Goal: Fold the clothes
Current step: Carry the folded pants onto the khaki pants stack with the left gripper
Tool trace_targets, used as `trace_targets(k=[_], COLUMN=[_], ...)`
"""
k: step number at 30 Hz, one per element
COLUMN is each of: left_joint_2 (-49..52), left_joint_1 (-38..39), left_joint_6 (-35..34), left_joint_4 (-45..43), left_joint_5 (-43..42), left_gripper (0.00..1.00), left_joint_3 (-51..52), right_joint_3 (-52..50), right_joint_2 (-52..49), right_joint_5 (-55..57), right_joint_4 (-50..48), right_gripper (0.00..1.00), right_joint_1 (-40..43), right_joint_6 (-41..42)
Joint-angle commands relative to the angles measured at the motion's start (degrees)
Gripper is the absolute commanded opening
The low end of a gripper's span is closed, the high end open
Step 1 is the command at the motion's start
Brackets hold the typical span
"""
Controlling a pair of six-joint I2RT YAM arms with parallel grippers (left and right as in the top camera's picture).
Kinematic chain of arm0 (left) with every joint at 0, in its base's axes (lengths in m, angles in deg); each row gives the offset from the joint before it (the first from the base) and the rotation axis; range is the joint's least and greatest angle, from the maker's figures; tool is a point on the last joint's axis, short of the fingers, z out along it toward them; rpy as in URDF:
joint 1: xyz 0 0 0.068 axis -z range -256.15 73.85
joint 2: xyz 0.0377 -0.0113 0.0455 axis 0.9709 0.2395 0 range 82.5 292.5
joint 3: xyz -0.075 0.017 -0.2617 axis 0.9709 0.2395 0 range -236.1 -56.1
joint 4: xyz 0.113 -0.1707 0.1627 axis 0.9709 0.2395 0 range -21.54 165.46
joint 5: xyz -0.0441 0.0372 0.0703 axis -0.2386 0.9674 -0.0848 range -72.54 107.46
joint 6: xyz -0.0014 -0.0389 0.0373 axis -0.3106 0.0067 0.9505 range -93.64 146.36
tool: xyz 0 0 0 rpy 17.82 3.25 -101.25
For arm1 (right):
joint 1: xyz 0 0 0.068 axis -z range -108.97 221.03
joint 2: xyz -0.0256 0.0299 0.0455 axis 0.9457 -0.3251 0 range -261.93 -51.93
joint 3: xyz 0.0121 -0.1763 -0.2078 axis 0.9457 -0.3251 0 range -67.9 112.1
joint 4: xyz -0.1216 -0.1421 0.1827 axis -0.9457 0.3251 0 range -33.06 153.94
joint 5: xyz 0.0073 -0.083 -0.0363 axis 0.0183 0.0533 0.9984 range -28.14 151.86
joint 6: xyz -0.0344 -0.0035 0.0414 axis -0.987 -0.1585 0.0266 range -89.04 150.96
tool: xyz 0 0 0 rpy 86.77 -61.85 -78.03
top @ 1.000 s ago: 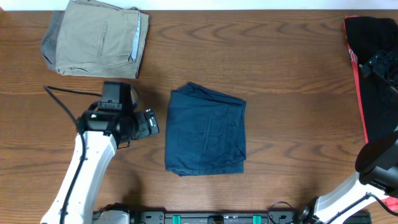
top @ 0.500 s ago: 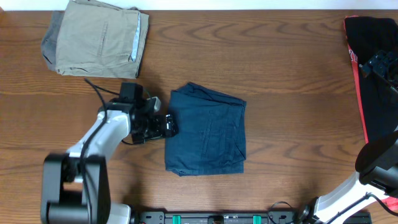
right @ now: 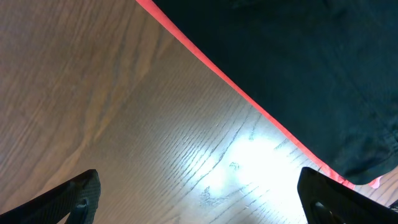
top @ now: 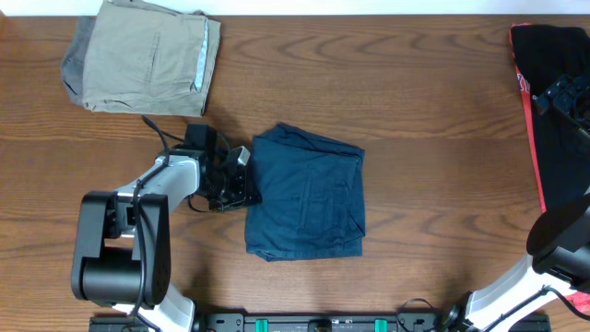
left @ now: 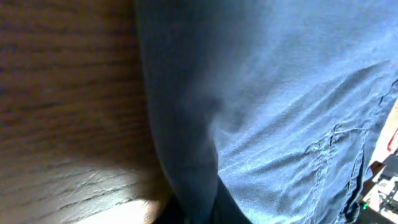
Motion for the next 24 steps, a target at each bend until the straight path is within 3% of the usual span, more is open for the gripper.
trace_targets(k=[1,8,12,14,19,24], left_joint_2=[1.2,1.2,1.2,1.2,1.2,1.2], left_joint_1=[0.2,0.2,0.1,-0.1,-0.8,-2.9], left_joint_6=[0.4,2.5,3.5,6.6,10.6,11.2], left_joint_4=[1.3,9.1,10.0,9.8,4.0,-3.8], left_joint_5=[5.1,19.6,31.0,32.8,40.4,42.8], left_gripper=[0.06,0.06,0.06,0.06,0.06,0.06], left_joint_3=[-1.5,-15.2,-24.3,-27.6,-33.1,-34.6], right_joint_3=[0.4,0.4,0.4,0.4,0.4,0.4], right_joint_2=[-0.4,-0.4,-0.4,-0.4,-0.4,-0.4], right_joint_5=[0.4,0.4,0.4,0.4,0.4,0.4], right_joint_4=[0.0,0.0,0.0,0.0,0.0,0.0], right_gripper=[0.99,0.99,0.99,0.99,0.99,0.99], right_joint_1=[0.2,0.2,0.2,0.2,0.2,0.2], right_joint_6=[0.7,0.7,0.7,0.7,0.7,0.7])
